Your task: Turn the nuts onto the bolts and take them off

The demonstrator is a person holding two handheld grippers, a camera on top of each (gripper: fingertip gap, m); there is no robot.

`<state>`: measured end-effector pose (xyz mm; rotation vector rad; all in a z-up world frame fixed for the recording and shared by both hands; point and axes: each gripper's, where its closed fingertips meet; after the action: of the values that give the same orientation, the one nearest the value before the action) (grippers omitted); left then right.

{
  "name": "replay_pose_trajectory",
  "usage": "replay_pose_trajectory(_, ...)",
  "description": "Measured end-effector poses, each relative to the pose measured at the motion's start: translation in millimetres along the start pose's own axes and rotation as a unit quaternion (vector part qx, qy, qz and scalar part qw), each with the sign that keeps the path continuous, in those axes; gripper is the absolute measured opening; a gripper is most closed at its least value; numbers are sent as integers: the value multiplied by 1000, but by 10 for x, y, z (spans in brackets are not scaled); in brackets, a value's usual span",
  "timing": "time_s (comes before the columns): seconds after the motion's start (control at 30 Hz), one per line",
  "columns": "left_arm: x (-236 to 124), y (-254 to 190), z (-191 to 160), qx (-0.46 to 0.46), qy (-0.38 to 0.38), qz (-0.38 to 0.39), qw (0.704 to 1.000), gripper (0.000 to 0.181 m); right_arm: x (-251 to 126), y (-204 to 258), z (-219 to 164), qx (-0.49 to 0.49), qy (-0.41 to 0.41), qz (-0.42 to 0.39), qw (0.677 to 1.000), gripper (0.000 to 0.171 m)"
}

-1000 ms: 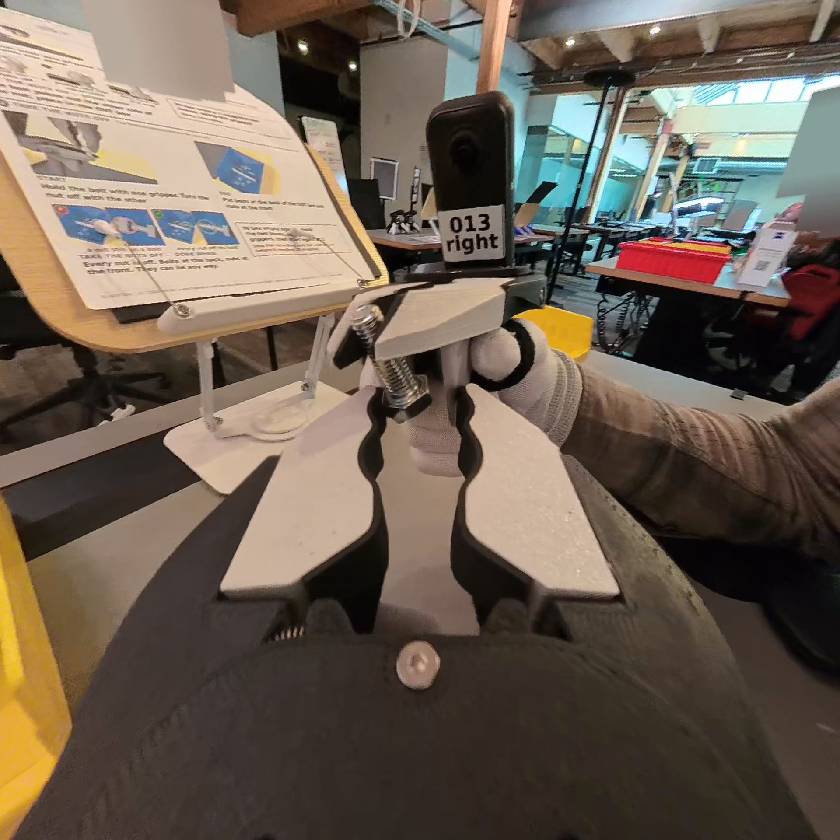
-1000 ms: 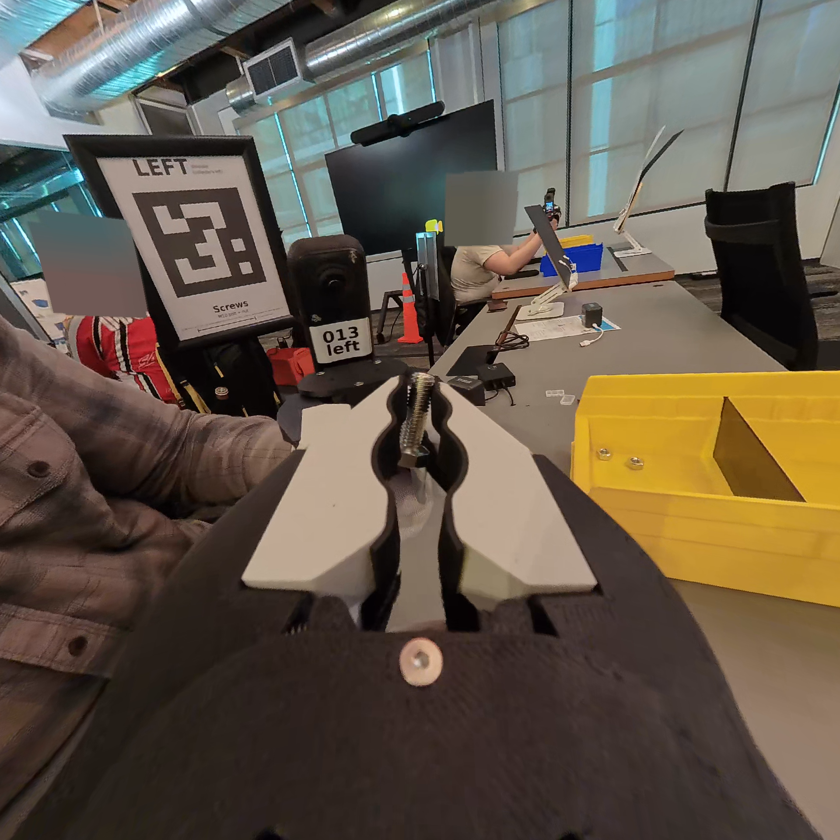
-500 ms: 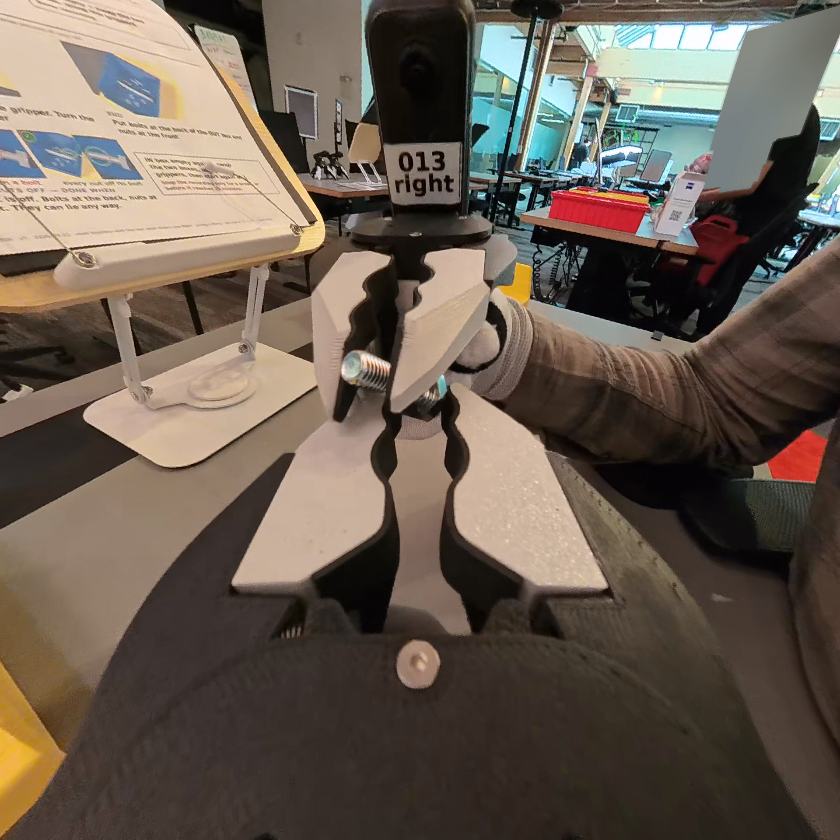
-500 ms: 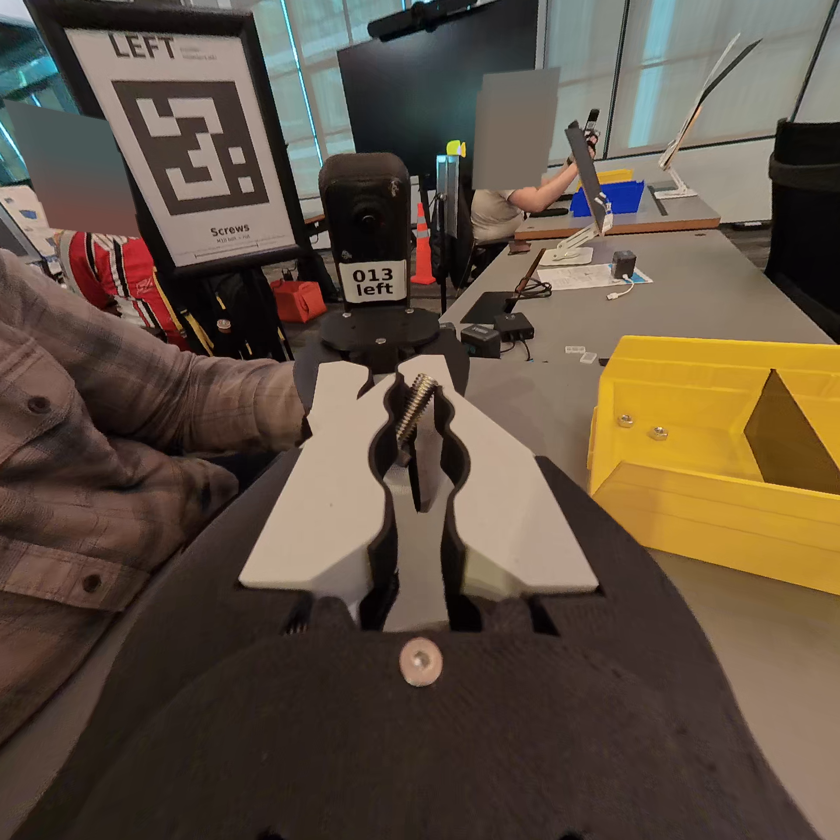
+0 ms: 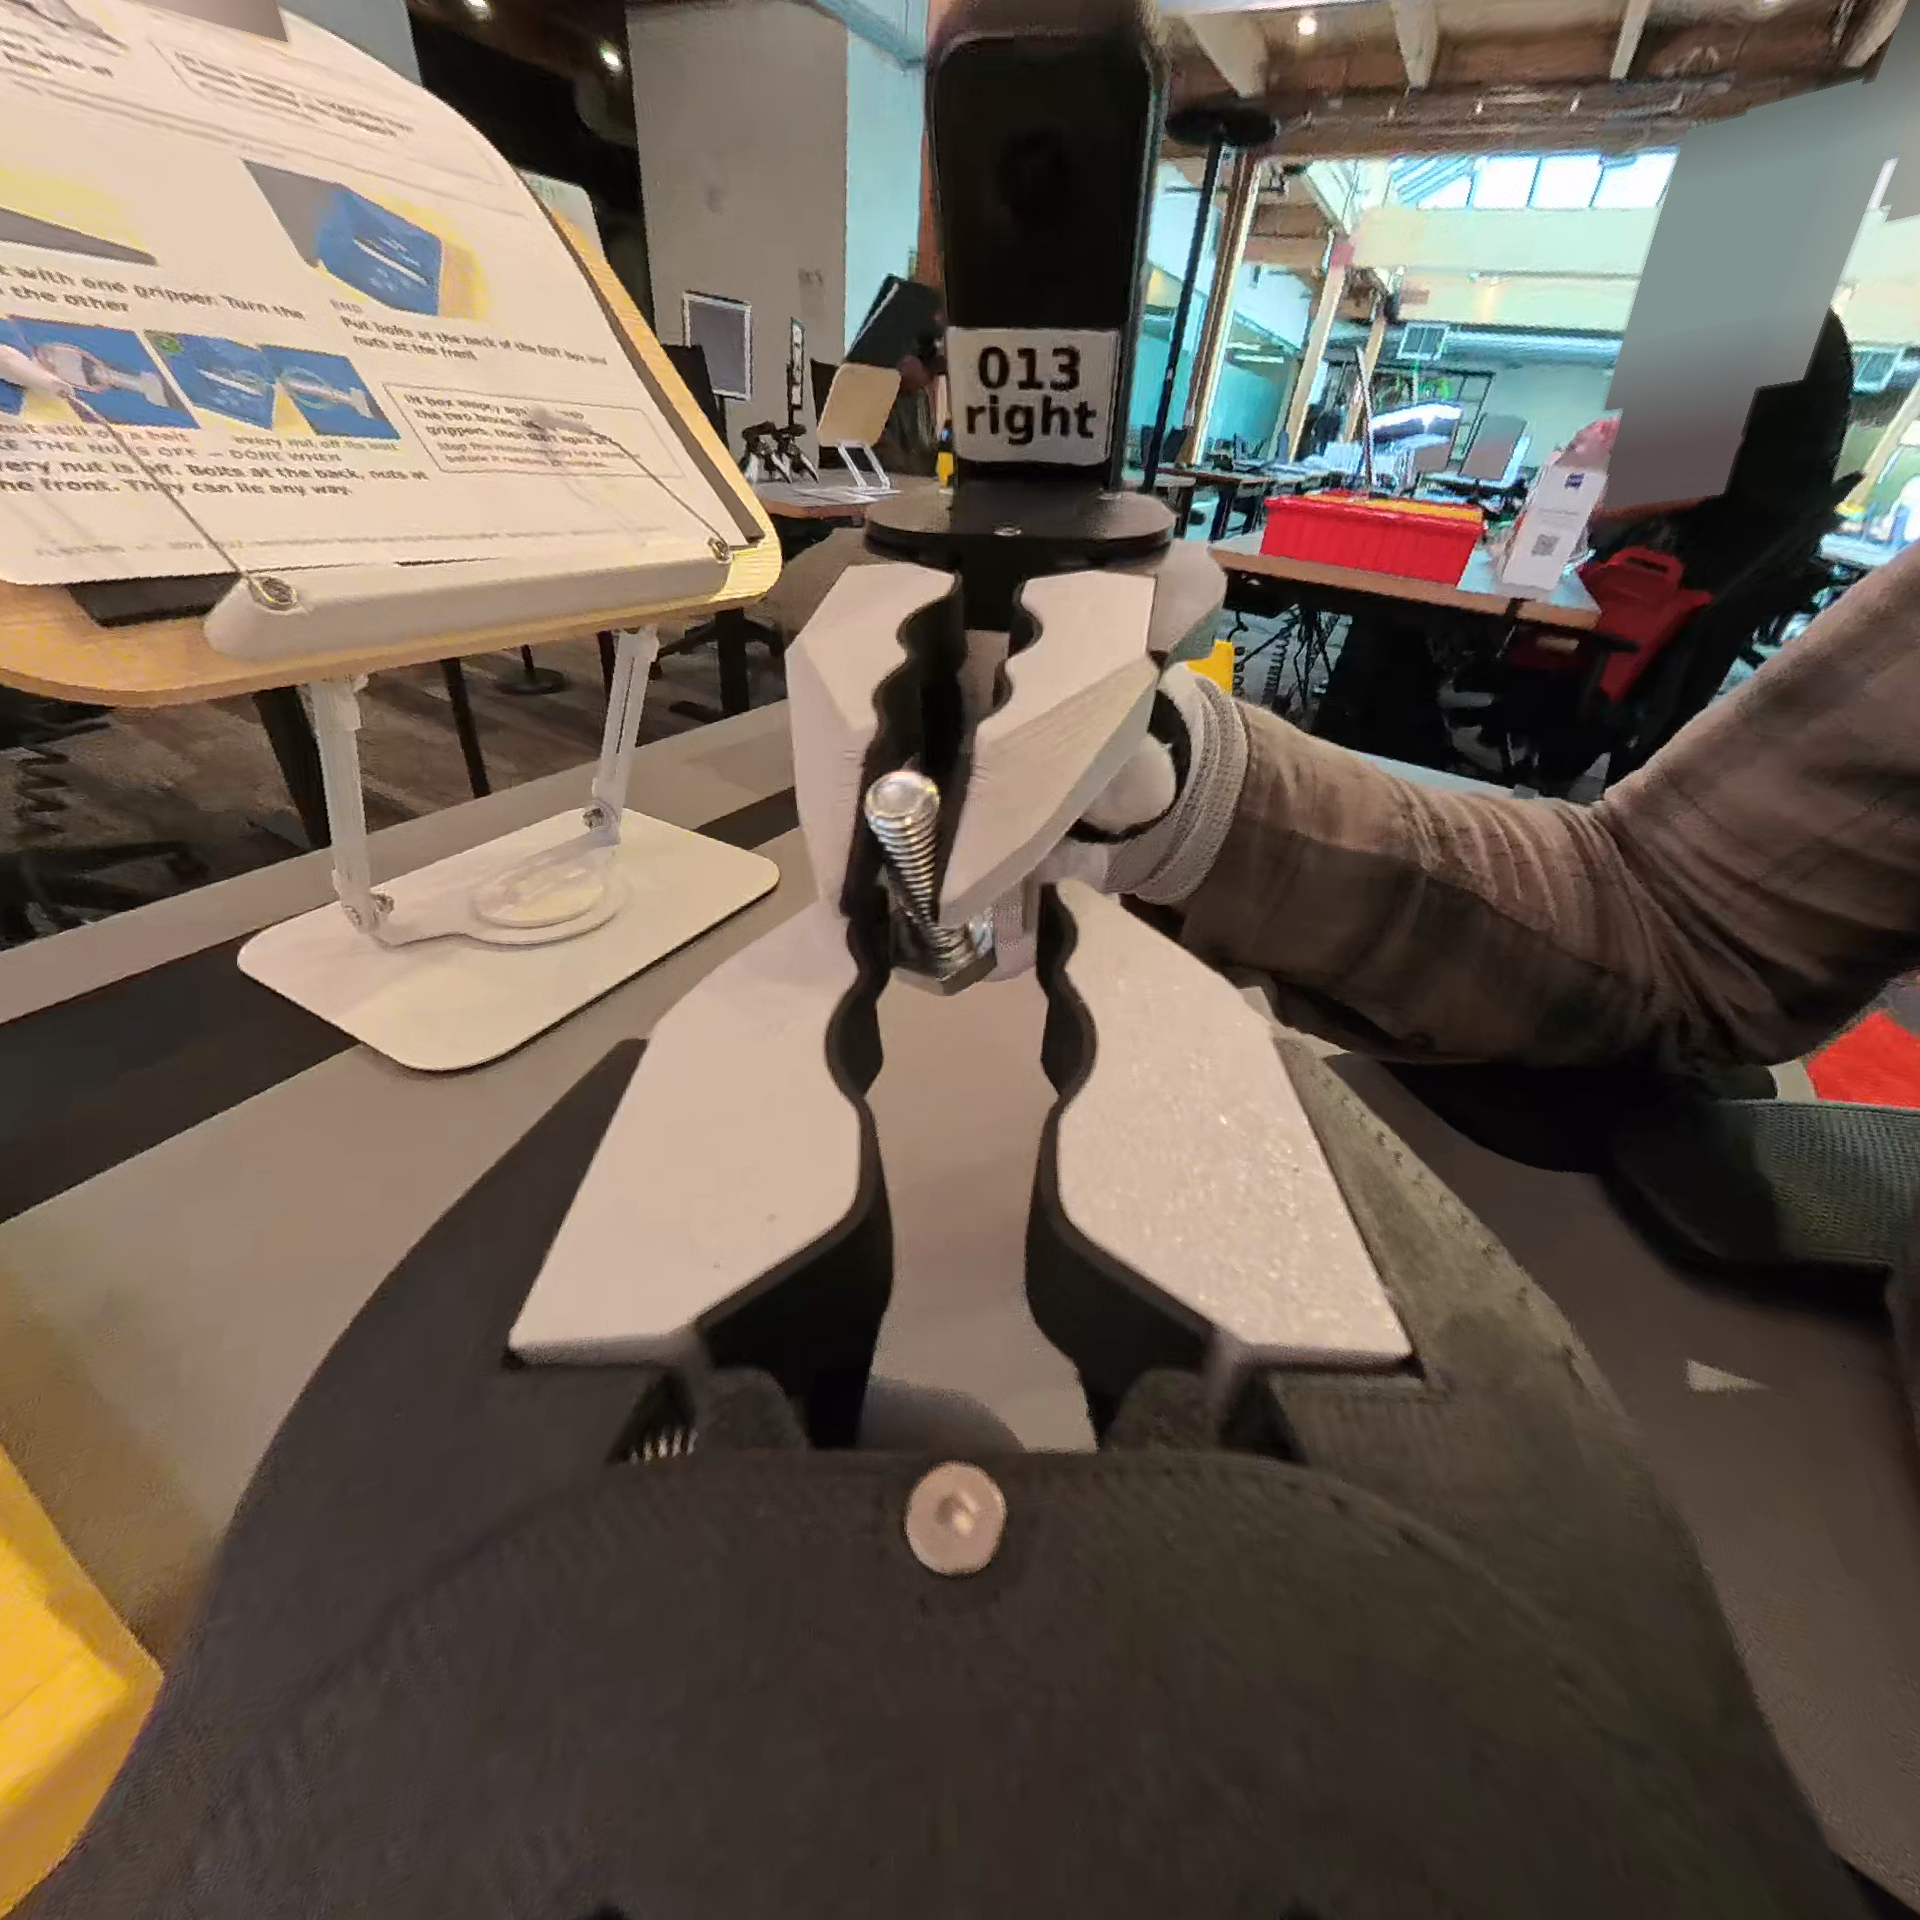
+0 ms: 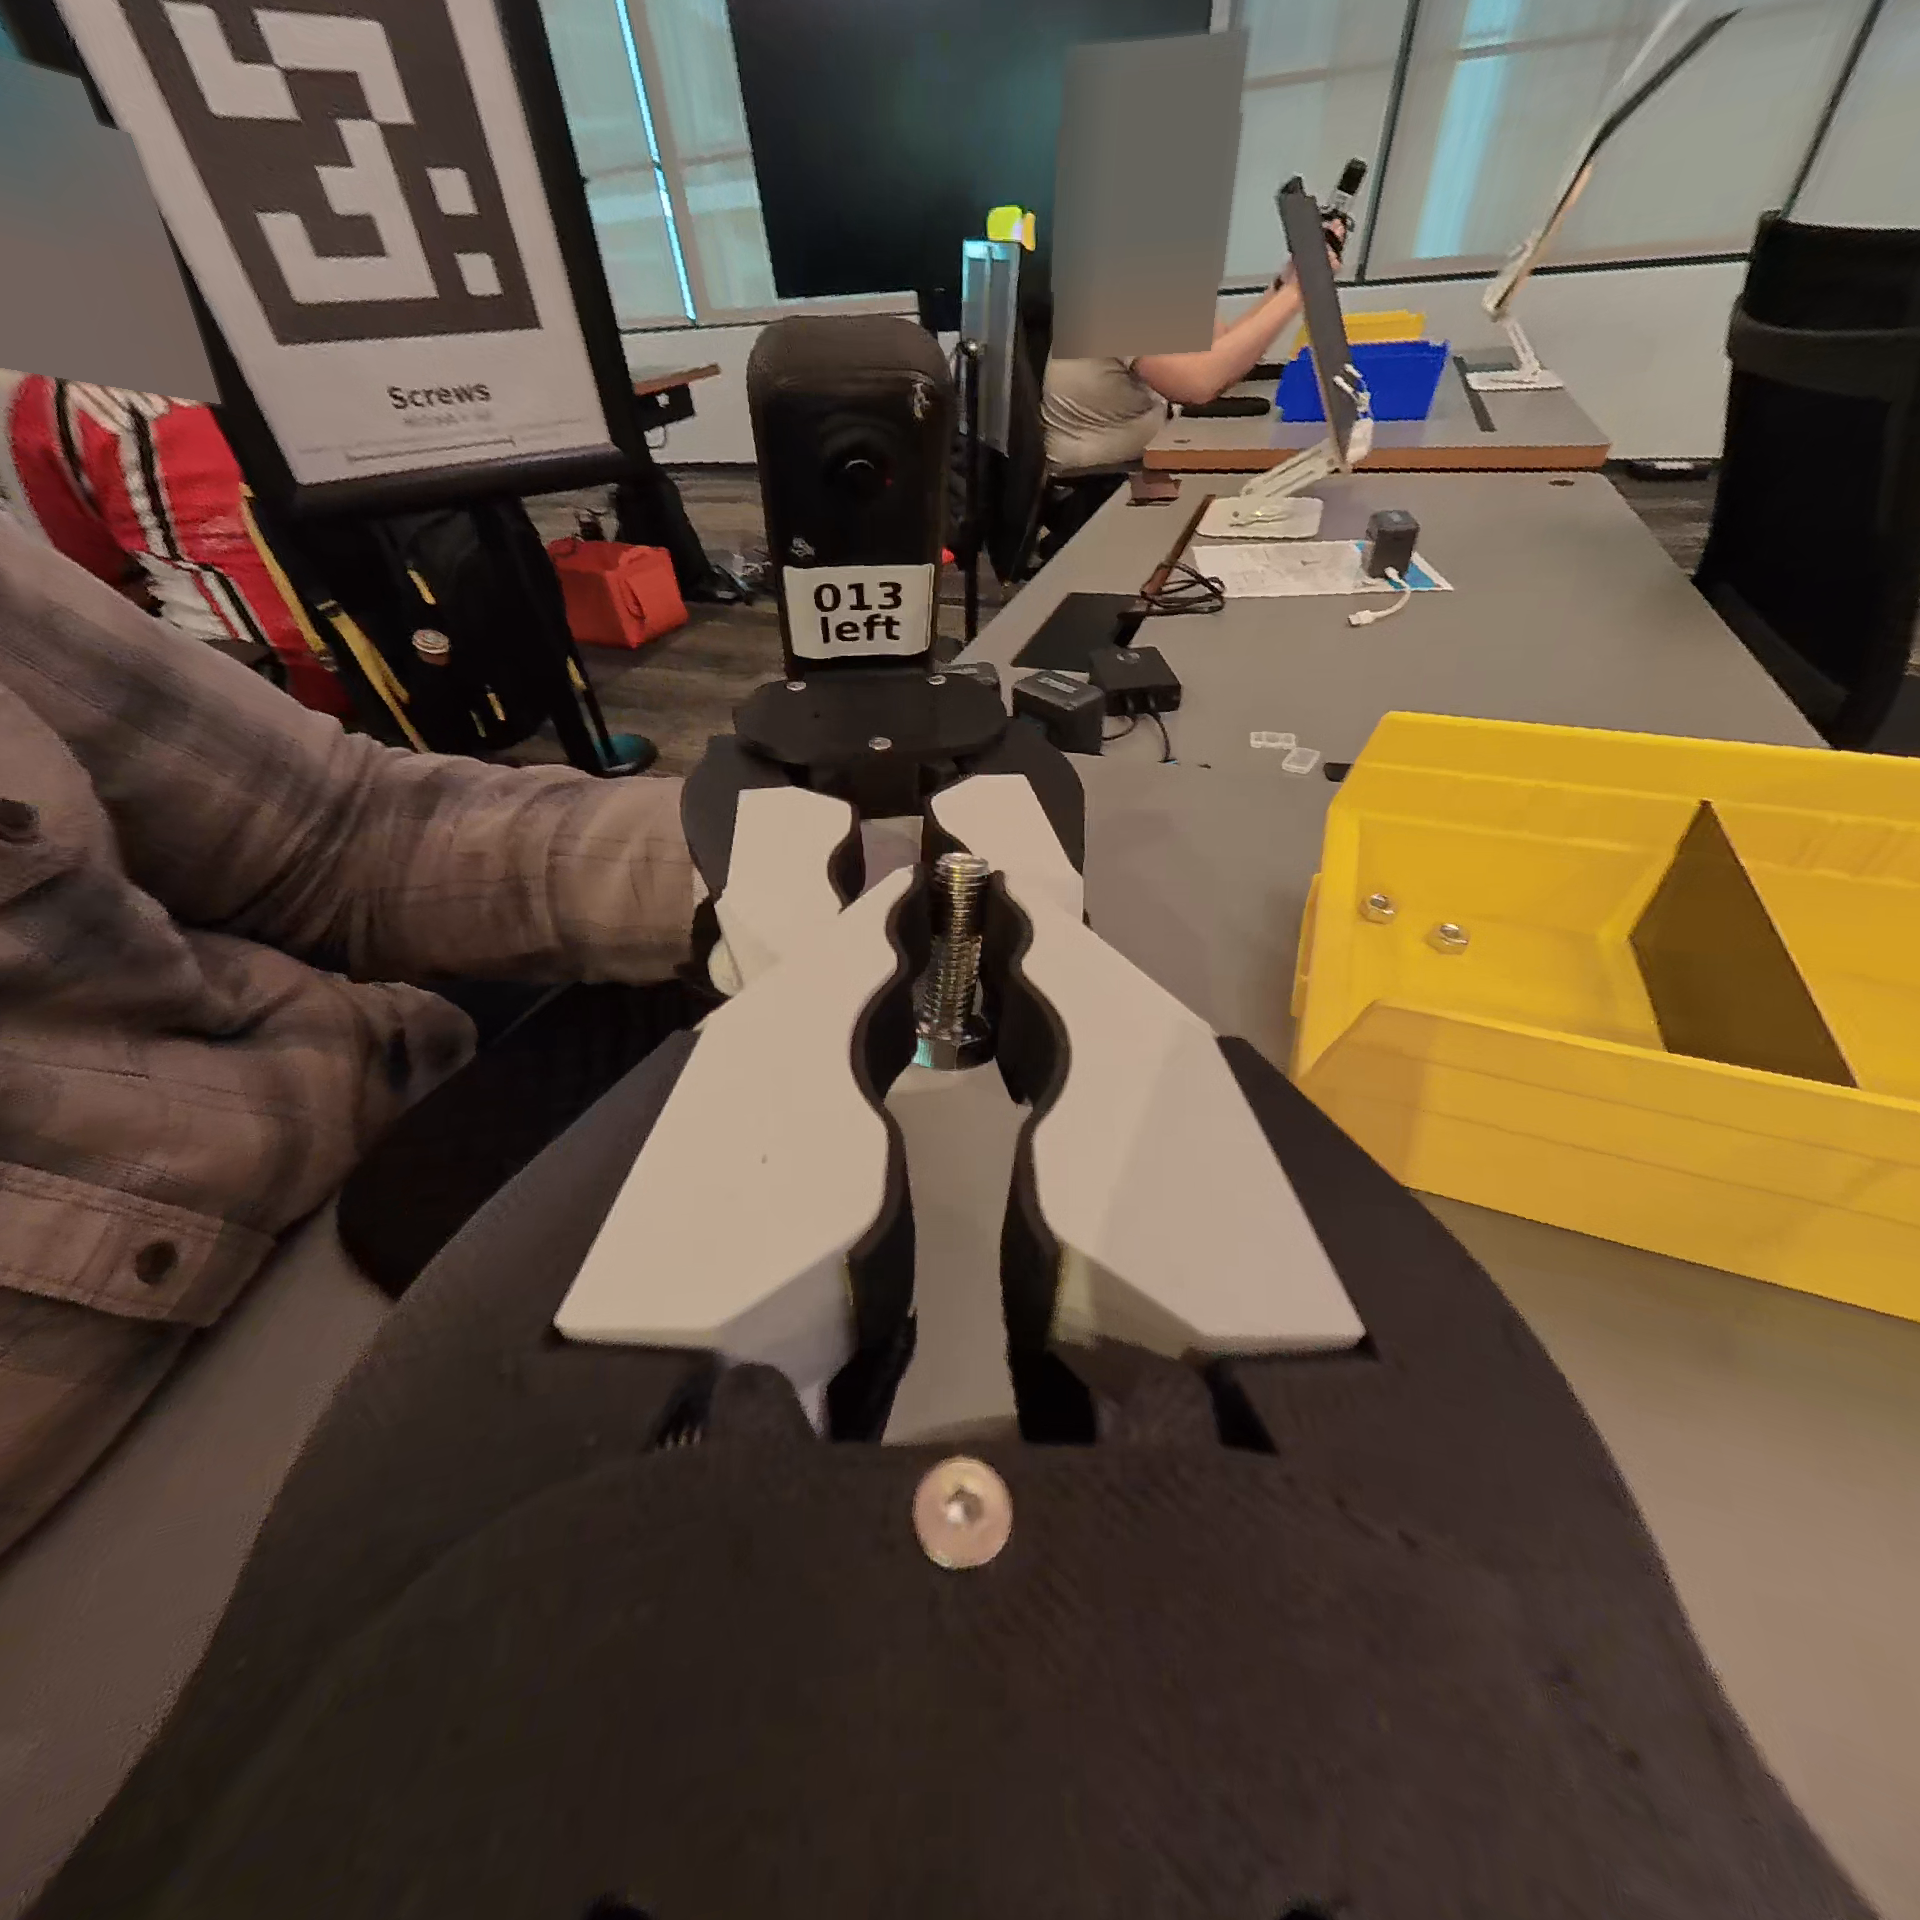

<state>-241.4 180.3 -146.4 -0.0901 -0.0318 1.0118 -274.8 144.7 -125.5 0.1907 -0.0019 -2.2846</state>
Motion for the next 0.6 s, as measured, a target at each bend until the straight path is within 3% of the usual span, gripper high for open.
replay_pose_trajectory(0.33, 31, 125, -42, -26, -28, 7, 999, 24, 18, -93, 129, 25, -58, -20, 998, 7)
replay_pose_trajectory(0.6, 76, 217, -100, -47, -88, 16, 995, 25, -21, -221, -3, 43, -42, -36, 998, 7)
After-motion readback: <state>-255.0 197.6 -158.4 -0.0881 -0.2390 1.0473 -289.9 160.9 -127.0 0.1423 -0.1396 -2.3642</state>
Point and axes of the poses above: each gripper's, where its closed fingertips meet, x out along the fingers, z out of its top, y = z × x across the jaws, and after that the axes turned 2 degrees about -z, right-handed
